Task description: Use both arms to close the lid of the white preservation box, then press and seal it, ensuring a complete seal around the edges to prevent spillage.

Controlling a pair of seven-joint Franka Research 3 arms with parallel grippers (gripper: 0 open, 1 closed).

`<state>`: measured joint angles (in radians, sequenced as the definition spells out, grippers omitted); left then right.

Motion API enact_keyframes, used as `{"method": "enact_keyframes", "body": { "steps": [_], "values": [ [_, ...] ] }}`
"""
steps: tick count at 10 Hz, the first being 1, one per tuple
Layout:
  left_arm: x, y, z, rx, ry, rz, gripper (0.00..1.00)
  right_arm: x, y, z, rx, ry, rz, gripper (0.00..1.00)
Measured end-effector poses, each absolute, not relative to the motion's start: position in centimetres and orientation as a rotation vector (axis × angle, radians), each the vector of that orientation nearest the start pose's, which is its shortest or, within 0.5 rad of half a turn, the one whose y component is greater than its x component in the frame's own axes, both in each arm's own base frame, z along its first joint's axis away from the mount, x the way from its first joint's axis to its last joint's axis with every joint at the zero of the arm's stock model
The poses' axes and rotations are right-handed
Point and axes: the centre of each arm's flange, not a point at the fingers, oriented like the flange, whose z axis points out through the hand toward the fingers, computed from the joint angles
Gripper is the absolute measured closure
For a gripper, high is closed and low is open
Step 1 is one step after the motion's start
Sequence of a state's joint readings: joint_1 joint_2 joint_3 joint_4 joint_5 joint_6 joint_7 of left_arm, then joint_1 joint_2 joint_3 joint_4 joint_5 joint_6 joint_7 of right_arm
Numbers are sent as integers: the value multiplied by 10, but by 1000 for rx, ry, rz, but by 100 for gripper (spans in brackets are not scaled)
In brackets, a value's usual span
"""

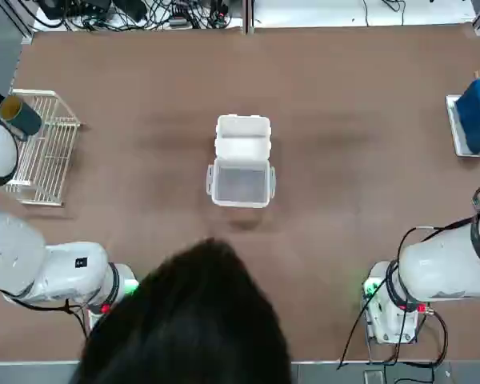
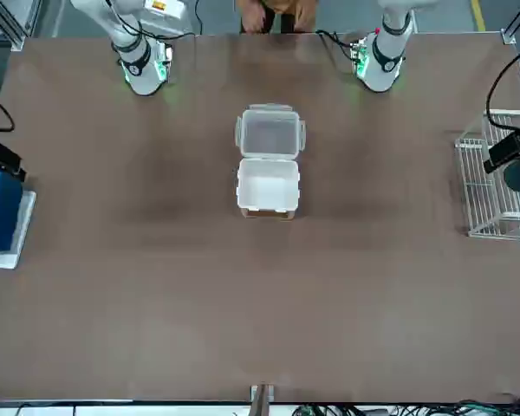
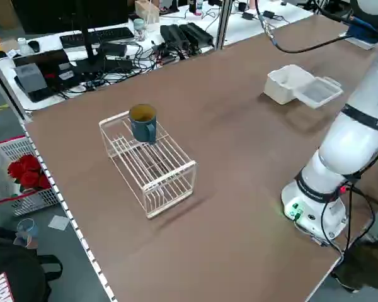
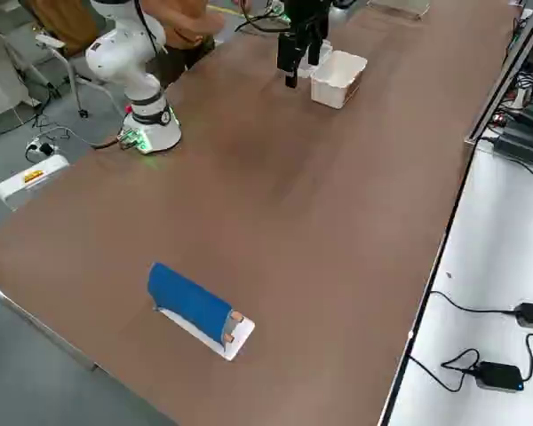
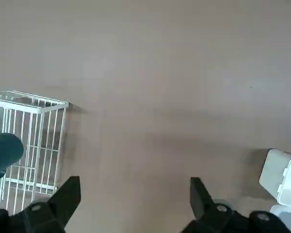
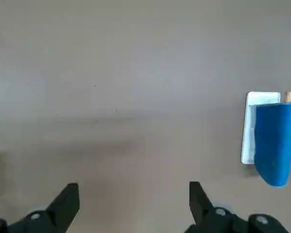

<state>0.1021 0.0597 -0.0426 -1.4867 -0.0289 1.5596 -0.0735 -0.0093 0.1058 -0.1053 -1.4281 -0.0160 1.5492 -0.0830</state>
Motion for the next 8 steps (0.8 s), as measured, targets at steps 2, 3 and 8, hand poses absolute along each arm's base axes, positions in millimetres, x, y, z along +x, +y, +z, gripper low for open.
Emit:
{"method": "enact_keyframes", "body": {
  "steps": [2,3,8],
  "values": [
    [572,32,630,-3166,-210,-21,0,582,-61,629,-3164,146,-10,0],
    [572,32,630,-3166,-210,-21,0,582,-49,626,-3158,215,1,0],
    [580,25,620,-3176,-186,-25,0,574,172,571,-3038,704,-23,0]
  ]
}}
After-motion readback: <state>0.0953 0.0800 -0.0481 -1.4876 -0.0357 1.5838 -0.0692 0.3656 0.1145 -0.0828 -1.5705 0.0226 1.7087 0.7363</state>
